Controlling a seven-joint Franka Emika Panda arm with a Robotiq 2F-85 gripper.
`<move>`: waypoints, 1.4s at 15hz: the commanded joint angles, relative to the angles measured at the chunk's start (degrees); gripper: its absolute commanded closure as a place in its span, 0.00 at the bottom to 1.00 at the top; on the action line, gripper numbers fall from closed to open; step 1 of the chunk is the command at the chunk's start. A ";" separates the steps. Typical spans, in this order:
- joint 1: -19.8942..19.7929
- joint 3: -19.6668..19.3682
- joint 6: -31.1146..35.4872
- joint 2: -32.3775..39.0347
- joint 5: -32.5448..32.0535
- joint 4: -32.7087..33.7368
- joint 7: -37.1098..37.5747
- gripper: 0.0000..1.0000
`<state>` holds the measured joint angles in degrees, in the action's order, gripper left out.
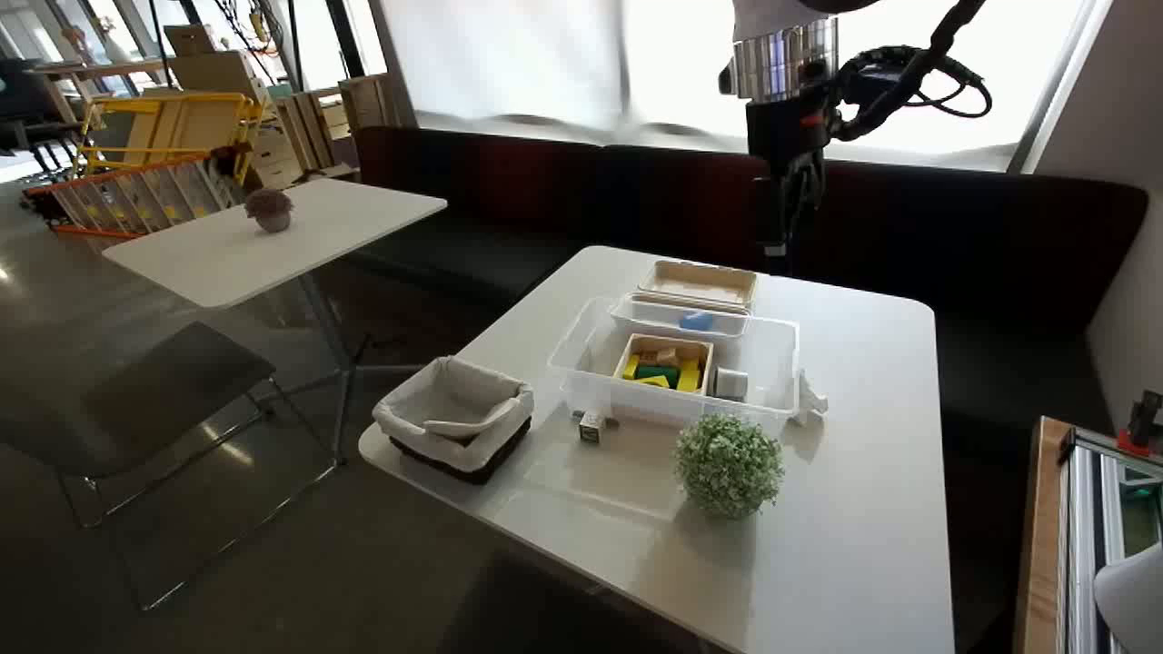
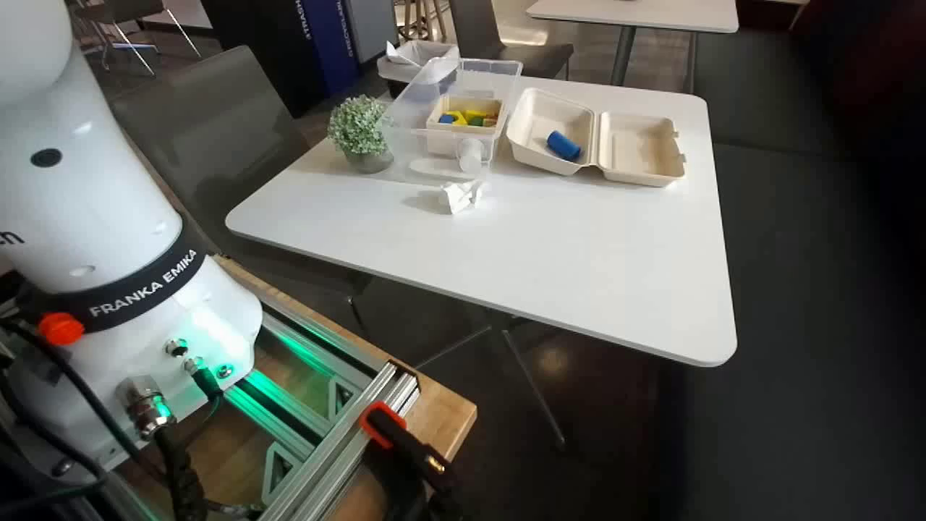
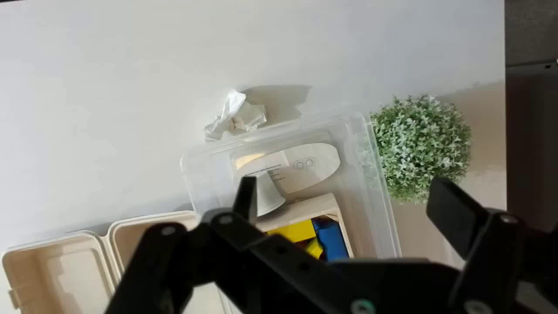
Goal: Remove some objects from the box and put them inside the container
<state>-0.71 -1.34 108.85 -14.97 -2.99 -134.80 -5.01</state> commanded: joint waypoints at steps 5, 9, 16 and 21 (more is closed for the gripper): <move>0.04 -0.02 -0.08 0.01 0.01 0.07 0.02 0.00; 0.04 -0.02 -0.08 0.01 0.01 0.07 0.02 0.00; -0.68 0.22 11.14 8.32 4.08 3.21 8.87 0.00; -0.60 0.92 17.02 18.76 2.00 7.15 26.13 0.00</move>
<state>-1.43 -1.32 123.89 -3.33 0.09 -131.40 11.39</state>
